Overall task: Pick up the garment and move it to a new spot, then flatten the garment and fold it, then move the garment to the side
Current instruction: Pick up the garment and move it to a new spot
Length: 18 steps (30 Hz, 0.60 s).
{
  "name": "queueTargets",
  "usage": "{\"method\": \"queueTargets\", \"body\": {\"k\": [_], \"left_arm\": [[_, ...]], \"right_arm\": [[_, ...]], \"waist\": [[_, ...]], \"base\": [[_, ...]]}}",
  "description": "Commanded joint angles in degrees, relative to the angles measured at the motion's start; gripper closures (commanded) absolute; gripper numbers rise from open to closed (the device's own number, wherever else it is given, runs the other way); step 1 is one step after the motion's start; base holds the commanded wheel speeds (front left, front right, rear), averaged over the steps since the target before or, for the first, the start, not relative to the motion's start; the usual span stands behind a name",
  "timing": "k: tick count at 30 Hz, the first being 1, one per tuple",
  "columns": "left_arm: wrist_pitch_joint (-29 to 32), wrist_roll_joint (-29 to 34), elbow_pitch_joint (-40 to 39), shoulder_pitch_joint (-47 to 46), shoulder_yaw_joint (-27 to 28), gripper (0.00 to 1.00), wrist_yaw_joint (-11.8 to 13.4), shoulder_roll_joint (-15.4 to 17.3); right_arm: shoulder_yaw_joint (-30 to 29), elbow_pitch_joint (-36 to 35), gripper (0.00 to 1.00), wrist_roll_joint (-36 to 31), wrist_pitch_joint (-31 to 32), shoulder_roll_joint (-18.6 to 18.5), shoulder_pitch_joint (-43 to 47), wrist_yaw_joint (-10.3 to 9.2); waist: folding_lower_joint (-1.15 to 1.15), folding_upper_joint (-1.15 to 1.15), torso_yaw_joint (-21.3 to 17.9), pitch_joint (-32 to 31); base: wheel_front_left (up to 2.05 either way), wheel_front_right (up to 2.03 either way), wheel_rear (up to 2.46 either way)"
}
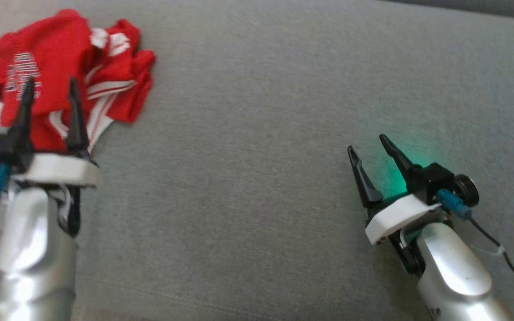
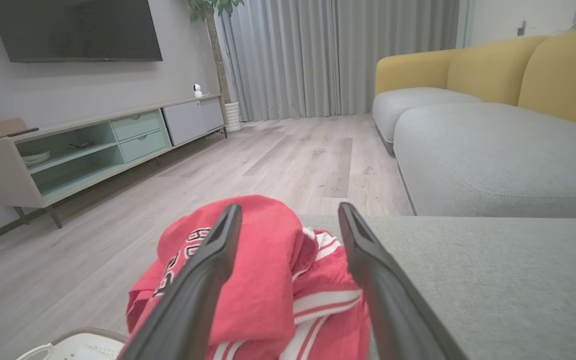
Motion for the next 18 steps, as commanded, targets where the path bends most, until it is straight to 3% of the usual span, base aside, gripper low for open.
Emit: {"method": "queueTargets", "body": {"k": [1, 9, 18], "left_arm": [[-0.29, -0.66, 0.06, -2.94, 2.19, 0.0, -0.18, 2.66], [0.2, -0.99, 15.01, -13.14, 2.73, 0.0, 0.44, 9.25], [2.08, 0.2, 27.95, -18.23, 2.95, 0.0, 6.36, 11.84]], "right_arm": [[1.34, -1.8, 0.0, 0.4, -0.63, -0.33, -1.49, 0.44], [1.82, -2.98, 0.0, 1.23, -0.63, -1.36, -3.51, 0.44], [1.45, -3.47, 0.0, 1.74, -0.63, -1.99, -4.48, 0.44]], "waist": [[-0.01, 0.0, -2.88, 2.94], [-0.01, 0.0, -7.51, 7.71], [-0.01, 0.0, -9.58, 9.73]], "base": [[0.0, 0.0, 0.0], [0.0, 0.0, 0.0], [0.0, 0.0, 0.0]]}}
